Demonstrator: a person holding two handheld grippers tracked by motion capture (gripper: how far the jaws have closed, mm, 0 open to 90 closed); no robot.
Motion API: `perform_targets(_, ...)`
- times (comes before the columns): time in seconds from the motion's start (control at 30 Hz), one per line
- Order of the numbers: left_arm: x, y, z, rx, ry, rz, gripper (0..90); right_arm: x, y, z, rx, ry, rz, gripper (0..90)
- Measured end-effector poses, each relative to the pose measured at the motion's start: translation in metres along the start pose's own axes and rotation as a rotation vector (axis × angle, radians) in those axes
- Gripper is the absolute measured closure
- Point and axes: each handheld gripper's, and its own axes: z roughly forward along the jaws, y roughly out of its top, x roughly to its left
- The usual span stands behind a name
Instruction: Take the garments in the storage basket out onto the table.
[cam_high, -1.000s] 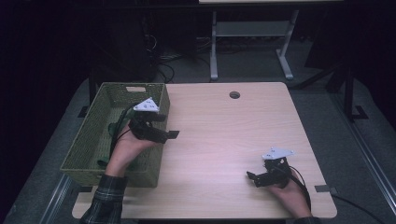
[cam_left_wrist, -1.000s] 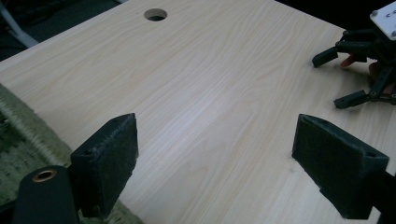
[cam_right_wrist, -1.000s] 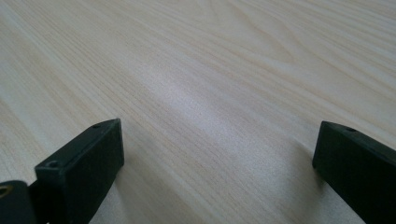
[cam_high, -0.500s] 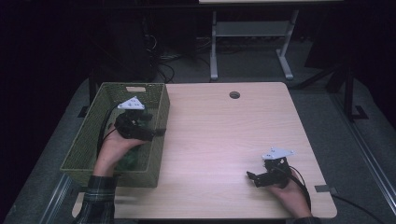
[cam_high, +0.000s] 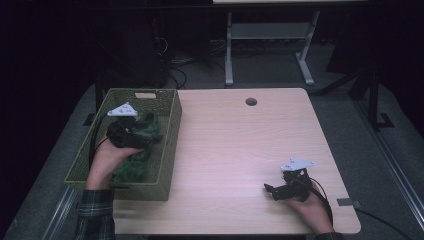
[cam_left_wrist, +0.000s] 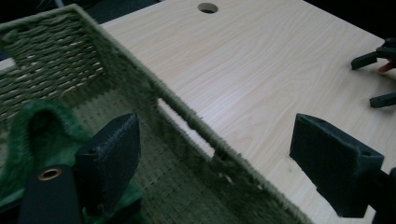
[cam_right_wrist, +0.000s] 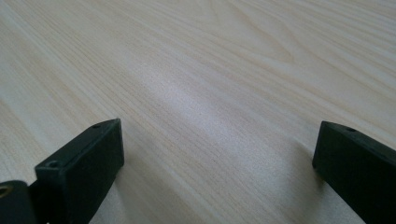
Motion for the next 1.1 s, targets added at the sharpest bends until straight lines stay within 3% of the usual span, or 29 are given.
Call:
perform_targets(0.67,0.048,-0.039,-0.023,0.040,0.122,-0.102,23.2,0.000,0.000,0.000,0.000,0.000,0.001,1.7)
perform_targets(1.1,0.068,-0.064,-0.010,0.140,0.170,-0.157,27.3,0.000,0.000,0.000,0.000,0.000,0.000,1.8)
